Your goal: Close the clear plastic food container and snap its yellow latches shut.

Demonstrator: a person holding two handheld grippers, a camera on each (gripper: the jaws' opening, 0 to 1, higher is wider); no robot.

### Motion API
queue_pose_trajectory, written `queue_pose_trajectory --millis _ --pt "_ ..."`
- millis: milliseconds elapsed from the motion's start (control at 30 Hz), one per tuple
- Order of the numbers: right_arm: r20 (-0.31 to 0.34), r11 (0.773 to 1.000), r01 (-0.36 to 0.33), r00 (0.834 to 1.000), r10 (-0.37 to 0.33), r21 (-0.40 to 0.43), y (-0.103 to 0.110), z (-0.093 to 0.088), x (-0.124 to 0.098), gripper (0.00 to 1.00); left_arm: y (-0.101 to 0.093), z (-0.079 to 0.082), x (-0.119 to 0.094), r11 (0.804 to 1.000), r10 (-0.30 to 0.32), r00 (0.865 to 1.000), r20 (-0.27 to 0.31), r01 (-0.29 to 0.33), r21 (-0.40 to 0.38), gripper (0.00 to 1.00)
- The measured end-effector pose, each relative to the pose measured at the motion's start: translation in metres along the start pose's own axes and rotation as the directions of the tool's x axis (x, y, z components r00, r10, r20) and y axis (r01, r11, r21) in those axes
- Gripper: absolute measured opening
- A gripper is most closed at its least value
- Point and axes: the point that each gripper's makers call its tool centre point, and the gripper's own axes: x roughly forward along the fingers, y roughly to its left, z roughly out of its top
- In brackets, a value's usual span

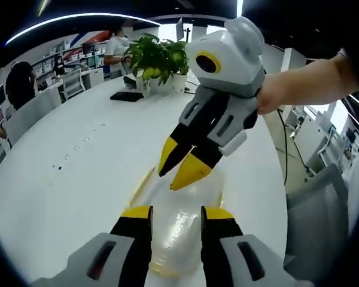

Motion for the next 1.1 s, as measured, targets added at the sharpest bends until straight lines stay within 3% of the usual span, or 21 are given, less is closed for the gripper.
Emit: queue_pose_trajectory --millis 167,533,767,967,1100 --pt "0.011 1.000 -0.006 1.000 0.005 0.017 -0.002 0.003 0.002 0.11 -0.004 -0.001 0.004 1.000 -0.013 1.000 -0.008 0.013 0.018 0.24" --pt "0.000 0.999 -0.026 1.000 0.026 -0.024 0.003 0.005 0.006 0.12 -0.006 -0.003 0.009 0.998 -0.026 0.999 -0.023 0.027 0.054 0.24" --pt "0.000 0.997 -0.030 1.000 0.030 -0.071 0.004 0.008 0.008 0.14 -0.020 0.000 0.010 0.984 -0.038 0.999 -0.027 0.042 0.171 0.25" --pt "-0.004 0.996 -0.033 0.999 0.033 -0.086 0.000 0.011 0.009 0.19 -0.028 0.001 0.009 0.975 -0.034 0.999 -0.023 0.039 0.219 0.28" --pt "-0.024 0.993 -0.044 0.999 0.042 -0.108 -0.002 0.012 0.011 0.20 -0.032 0.002 0.010 0.958 -0.025 0.999 -0.026 0.031 0.285 0.30"
